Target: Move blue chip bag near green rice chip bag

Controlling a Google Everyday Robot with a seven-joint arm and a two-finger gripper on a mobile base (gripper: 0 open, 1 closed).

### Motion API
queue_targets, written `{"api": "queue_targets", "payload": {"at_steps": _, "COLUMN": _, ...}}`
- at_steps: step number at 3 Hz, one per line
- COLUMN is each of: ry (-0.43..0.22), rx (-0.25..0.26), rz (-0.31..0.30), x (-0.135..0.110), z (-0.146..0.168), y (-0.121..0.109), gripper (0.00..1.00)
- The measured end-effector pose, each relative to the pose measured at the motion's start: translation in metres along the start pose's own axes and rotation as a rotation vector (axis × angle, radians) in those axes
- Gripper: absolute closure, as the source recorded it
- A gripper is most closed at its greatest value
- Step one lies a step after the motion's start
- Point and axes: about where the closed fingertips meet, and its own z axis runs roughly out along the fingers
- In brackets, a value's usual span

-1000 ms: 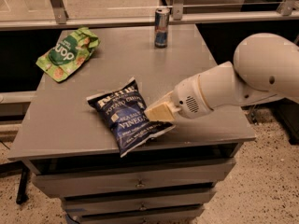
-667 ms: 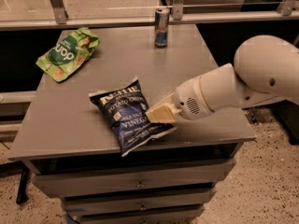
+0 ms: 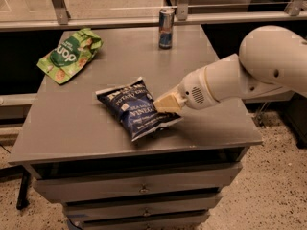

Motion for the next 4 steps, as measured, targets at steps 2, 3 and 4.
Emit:
{"api": "queue_targets", "payload": {"at_steps": 2, "ry": -0.059, "rx": 0.167, "rz": 0.009, "x": -0.064, "z": 0.000, "y": -0.039, "gripper": 1.00}}
{"api": "queue_targets", "payload": {"at_steps": 3, "ry": -0.056, "rx": 0.170, "rz": 0.012, "x": -0.065, "z": 0.001, "y": -0.039, "gripper": 1.00}}
{"api": "queue_targets", "payload": {"at_steps": 4, "ry": -0.075, "rx": 0.168, "rz": 0.010, "x": -0.067, "z": 0.006, "y": -0.035, "gripper": 1.00}}
